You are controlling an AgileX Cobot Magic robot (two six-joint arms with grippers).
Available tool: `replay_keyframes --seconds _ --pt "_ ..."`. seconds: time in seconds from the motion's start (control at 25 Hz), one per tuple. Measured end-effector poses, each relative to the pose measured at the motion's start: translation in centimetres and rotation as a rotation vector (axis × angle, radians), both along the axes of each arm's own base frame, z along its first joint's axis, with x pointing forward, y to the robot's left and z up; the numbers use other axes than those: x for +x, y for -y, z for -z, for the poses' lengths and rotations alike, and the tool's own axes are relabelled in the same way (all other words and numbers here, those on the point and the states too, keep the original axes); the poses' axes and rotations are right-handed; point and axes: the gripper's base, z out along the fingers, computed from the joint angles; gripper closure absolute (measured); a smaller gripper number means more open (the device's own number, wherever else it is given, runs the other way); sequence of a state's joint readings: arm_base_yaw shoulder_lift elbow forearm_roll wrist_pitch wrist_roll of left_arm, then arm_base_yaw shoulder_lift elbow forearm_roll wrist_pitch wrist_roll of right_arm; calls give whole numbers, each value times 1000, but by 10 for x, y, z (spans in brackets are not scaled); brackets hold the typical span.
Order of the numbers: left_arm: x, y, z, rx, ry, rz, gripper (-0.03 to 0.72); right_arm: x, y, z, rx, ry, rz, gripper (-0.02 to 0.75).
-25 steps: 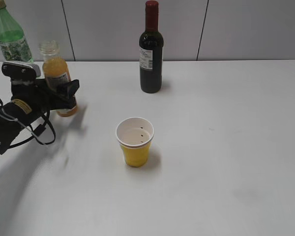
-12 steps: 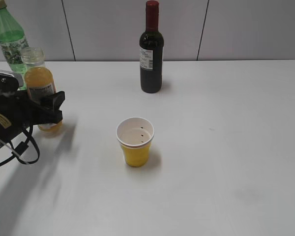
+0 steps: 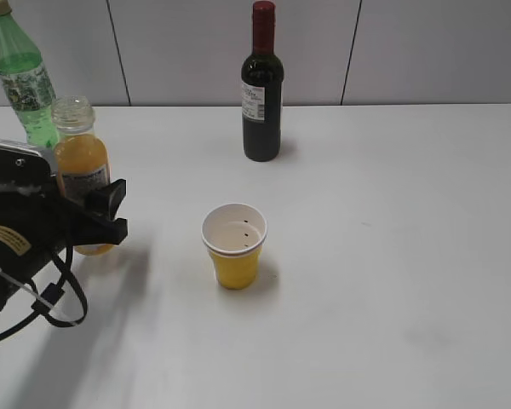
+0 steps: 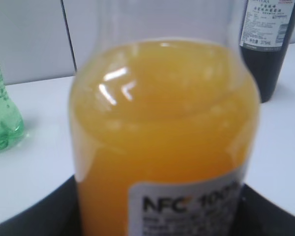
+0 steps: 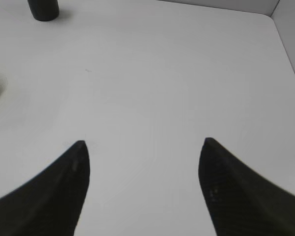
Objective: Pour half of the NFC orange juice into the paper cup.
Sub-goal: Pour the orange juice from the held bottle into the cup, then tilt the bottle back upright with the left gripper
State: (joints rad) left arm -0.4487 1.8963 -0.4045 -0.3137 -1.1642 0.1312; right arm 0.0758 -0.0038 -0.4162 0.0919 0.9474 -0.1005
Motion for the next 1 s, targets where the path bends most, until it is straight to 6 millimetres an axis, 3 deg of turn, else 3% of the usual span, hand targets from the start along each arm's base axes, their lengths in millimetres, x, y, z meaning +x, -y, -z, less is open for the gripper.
replay_keyframes --seconds 0.6,1.0 --pt "-43 42 -2 20 -27 -71 222 0 0 0 1 0 0 210" --pt "-49 46 -2 13 -36 -87 222 0 0 0 0 0 0 210"
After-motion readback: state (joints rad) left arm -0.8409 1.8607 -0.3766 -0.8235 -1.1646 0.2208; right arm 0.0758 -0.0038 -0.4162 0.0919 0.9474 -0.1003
